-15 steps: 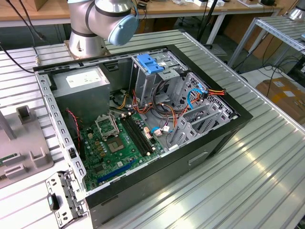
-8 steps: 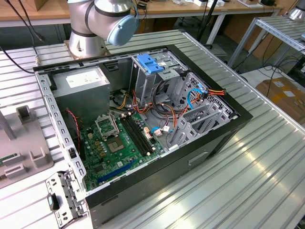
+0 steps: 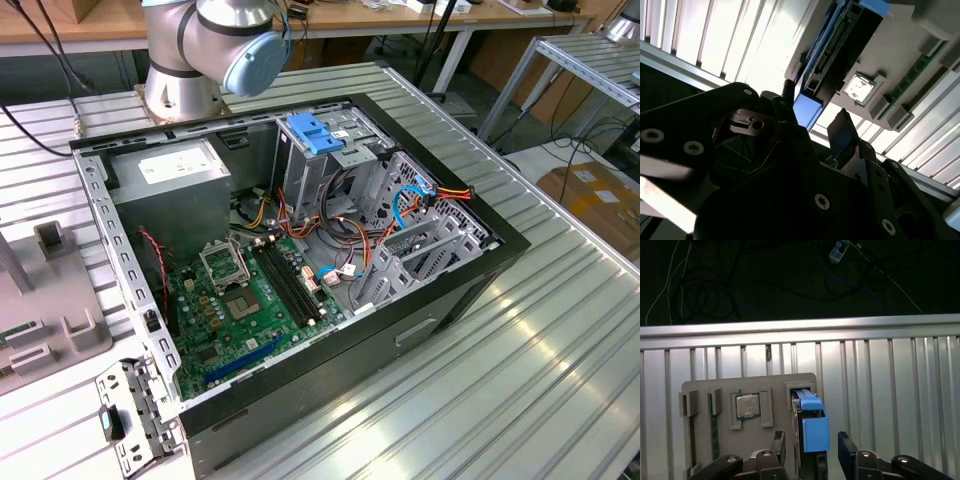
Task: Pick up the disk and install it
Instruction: 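Pick up the disk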
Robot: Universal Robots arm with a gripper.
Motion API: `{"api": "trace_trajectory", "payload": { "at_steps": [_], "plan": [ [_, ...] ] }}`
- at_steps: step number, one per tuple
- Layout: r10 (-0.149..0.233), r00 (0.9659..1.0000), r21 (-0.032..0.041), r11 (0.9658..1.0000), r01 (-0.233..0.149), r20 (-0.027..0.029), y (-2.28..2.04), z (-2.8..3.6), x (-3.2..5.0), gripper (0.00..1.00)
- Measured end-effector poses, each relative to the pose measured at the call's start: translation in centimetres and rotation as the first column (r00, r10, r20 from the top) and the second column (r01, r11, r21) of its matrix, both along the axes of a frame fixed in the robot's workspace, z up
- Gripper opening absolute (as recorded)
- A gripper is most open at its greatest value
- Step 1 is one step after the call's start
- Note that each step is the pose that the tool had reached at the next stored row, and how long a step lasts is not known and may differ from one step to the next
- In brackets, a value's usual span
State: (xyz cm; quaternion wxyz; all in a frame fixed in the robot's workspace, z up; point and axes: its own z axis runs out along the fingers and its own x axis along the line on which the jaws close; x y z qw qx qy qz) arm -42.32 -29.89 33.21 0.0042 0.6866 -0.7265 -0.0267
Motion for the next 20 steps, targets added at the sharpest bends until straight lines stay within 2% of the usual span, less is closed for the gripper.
{"api": "trace_trajectory", "payload": {
  "at_steps": [3, 8, 13, 20],
  "plan": [
    [0.006, 1.0000, 0.0000, 1.0000, -0.006, 0.0000, 0.14, -0.47, -0.13, 0.54],
    [0.041, 0.9991, 0.0001, 0.9991, -0.041, 0.0000, 0.20, -0.95, -0.16, 0.54],
    [0.048, 0.9989, 0.0000, 0.9989, -0.048, 0.0000, 0.21, -1.61, -0.20, 0.54],
    [0.049, 0.9988, 0.0000, 0.9988, -0.049, -0.0001, 0.21, -2.04, -0.20, 0.54]
  ]
}}
